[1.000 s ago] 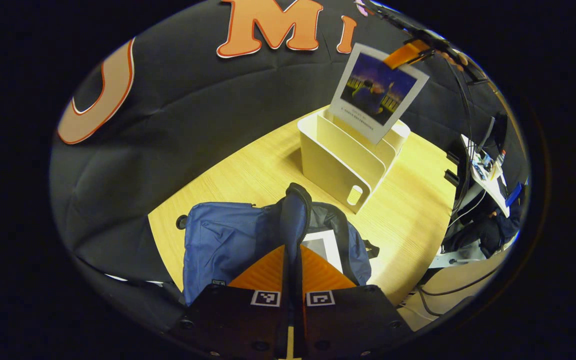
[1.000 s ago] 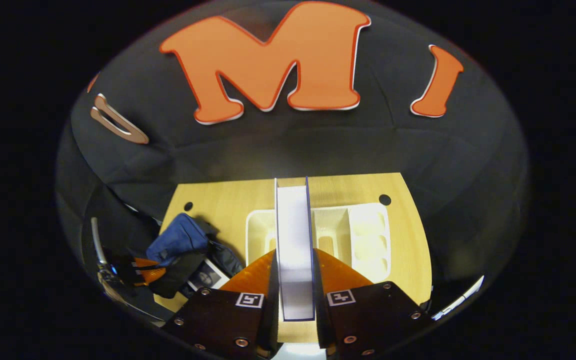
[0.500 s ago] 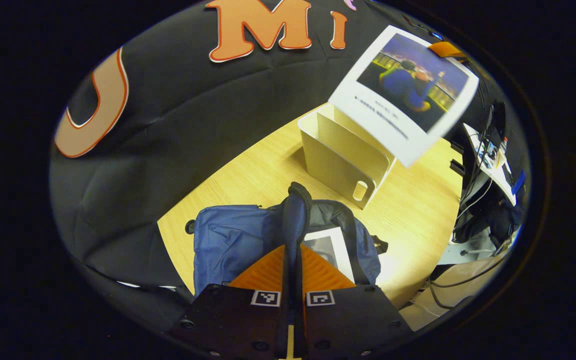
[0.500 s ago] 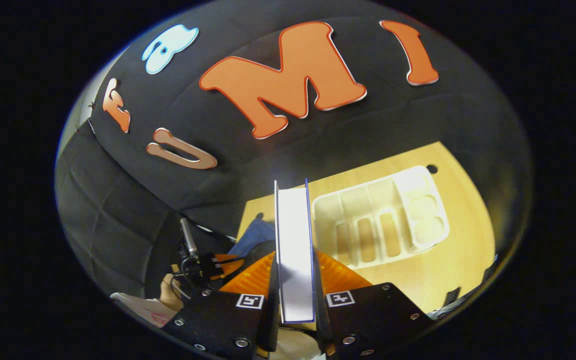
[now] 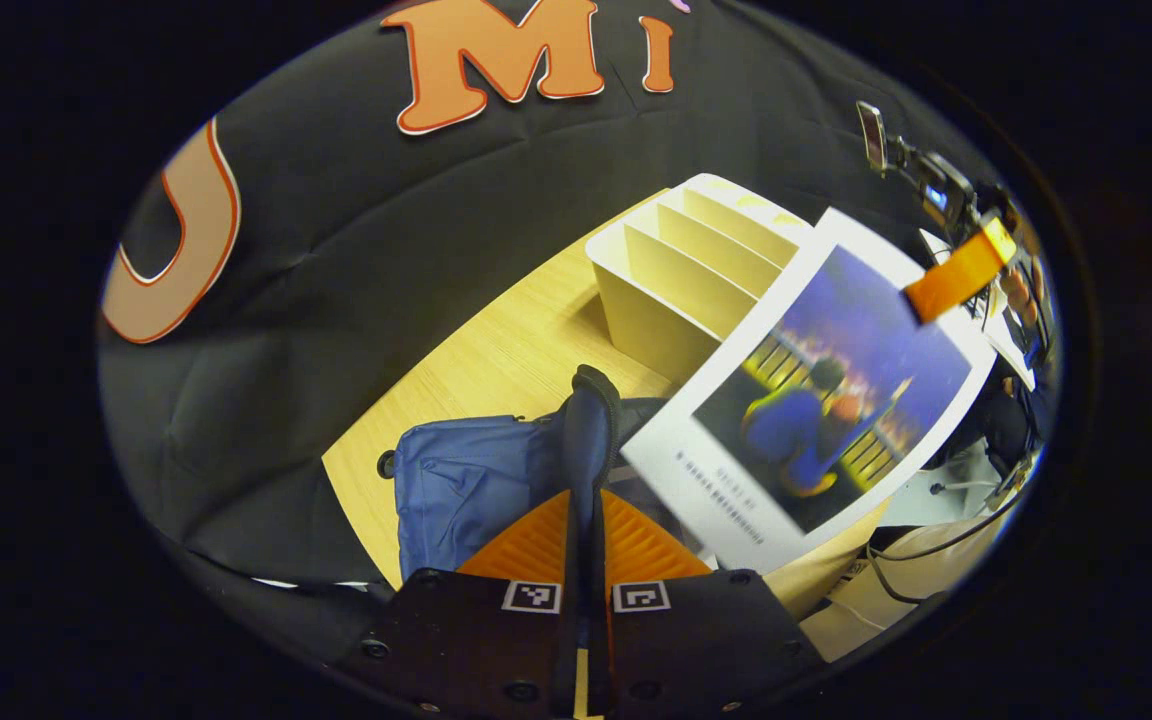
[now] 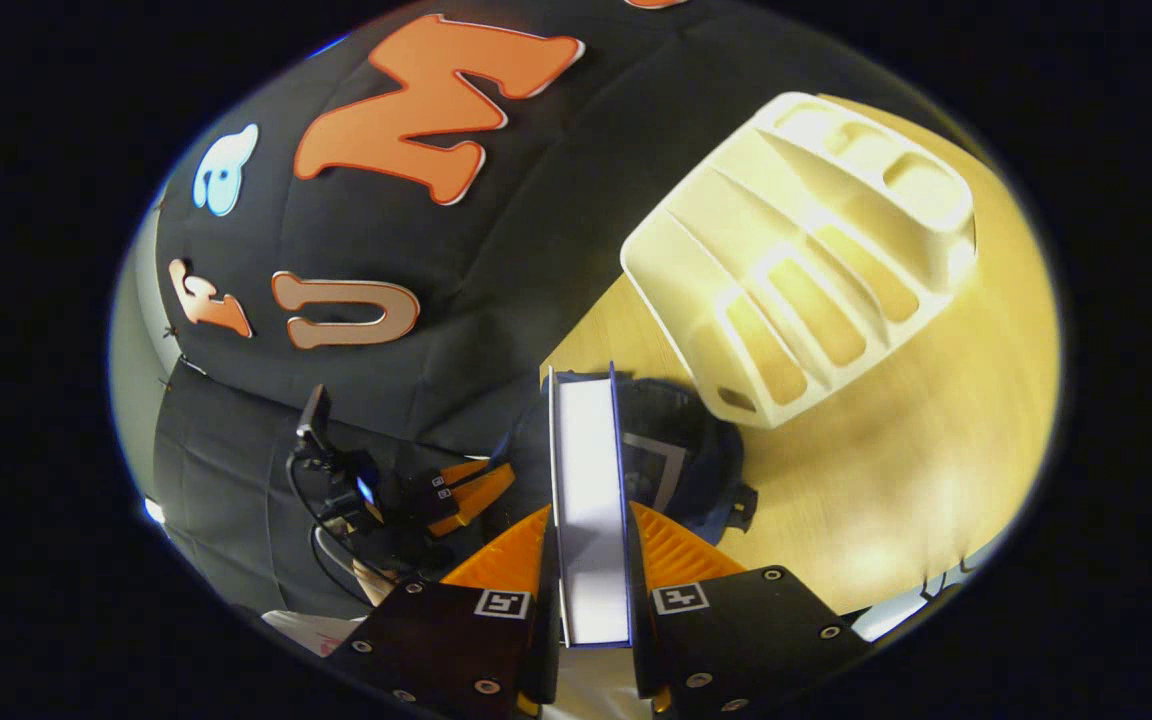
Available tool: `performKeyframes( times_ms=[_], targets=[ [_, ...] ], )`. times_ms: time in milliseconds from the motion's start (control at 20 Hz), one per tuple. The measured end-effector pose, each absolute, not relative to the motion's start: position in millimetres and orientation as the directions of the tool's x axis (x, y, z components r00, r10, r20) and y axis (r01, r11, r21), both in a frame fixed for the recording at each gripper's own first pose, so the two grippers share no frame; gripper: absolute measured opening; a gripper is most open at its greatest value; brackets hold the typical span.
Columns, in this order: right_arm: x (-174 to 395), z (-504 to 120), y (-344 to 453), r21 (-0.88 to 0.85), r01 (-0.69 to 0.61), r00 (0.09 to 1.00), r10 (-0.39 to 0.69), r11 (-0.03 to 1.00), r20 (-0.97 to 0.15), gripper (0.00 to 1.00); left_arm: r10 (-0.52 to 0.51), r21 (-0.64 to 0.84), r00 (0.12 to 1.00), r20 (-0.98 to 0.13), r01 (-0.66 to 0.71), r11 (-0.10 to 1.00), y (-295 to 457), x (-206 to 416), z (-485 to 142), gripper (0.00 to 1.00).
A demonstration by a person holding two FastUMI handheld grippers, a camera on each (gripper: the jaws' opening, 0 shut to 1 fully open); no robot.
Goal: Open the schoolbag, grab two books from the bookshelf and put them into the schoolbag.
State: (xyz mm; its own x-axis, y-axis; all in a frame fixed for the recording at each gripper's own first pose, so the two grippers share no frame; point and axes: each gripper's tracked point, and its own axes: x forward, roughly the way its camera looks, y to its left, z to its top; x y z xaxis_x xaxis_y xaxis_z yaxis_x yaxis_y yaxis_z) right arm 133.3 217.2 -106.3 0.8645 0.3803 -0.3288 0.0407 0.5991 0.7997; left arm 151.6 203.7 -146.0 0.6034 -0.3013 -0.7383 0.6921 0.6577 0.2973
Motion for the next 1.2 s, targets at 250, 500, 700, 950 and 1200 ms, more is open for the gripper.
performKeyframes(
  times_ms=[250,500,700,950,1200],
  targets=[
    [170.4,-167.0,239.2,0.836,0.086,0.873,0.364,0.541,-0.325,0.3,-0.312,0.304,0.598,-0.738,0.708,0.638,194.0,145.3,-139.0,0.05],
    [209.6,-177.9,275.8,0.871,0.054,0.887,0.377,0.488,-0.266,0.3,-0.307,0.324,0.593,-0.744,0.722,0.611,186.9,140.5,-133.4,0.05],
    [237.9,-183.6,296.1,0.874,0.061,0.891,0.368,0.483,-0.266,0.3,-0.314,0.325,0.586,-0.747,0.734,0.597,178.9,137.1,-129.5,0.05],
    [267.4,-177.7,311.7,0.87,0.067,0.904,0.34,0.489,-0.26,0.3,-0.343,0.318,0.578,-0.741,0.751,0.579,165.8,128.9,-123.2,0.05],
    [283.3,-192.3,333.0,0.855,0.114,0.887,0.336,0.506,-0.317,0.33,-0.336,0.338,0.586,-0.738,0.751,0.567,165.7,130.4,-120.1,0.05]
  ],
)
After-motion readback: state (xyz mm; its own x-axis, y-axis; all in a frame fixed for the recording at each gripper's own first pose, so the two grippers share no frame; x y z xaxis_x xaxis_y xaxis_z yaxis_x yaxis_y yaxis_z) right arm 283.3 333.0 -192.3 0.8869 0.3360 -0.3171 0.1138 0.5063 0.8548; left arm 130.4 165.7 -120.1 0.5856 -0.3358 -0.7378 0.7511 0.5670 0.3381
